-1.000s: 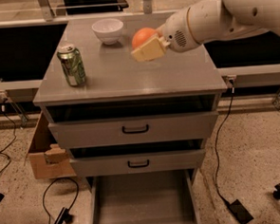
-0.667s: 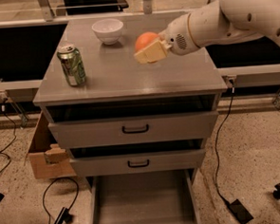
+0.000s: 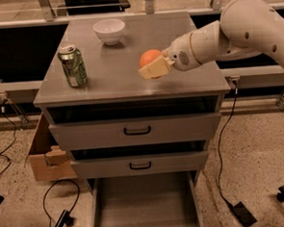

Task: Pick orange from bottom drawer and place on counter

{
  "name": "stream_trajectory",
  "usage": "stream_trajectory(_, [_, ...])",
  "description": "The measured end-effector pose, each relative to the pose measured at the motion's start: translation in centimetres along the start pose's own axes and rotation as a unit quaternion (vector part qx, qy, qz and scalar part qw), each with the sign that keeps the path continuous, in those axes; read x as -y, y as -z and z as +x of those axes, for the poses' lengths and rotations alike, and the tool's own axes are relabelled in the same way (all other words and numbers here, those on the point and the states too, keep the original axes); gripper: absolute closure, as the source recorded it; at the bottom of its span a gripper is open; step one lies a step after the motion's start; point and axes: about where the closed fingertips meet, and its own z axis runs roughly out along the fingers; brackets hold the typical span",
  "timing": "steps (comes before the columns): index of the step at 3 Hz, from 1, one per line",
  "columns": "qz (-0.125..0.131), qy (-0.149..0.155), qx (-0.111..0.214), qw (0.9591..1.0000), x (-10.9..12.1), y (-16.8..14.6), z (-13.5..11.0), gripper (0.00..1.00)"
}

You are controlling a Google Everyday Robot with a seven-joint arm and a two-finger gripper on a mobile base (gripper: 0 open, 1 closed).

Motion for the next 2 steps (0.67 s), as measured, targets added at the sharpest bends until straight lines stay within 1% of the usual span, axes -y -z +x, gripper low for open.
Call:
stream_trajectory(1, [-0.013,-0.018,-0.026,0.9994,-0.06,-1.77,2.87,1.0])
stream_trajectory(2, [-0.014,-0.019,-0.027,0.9994,-0.06,-1.84,2.99,1.0])
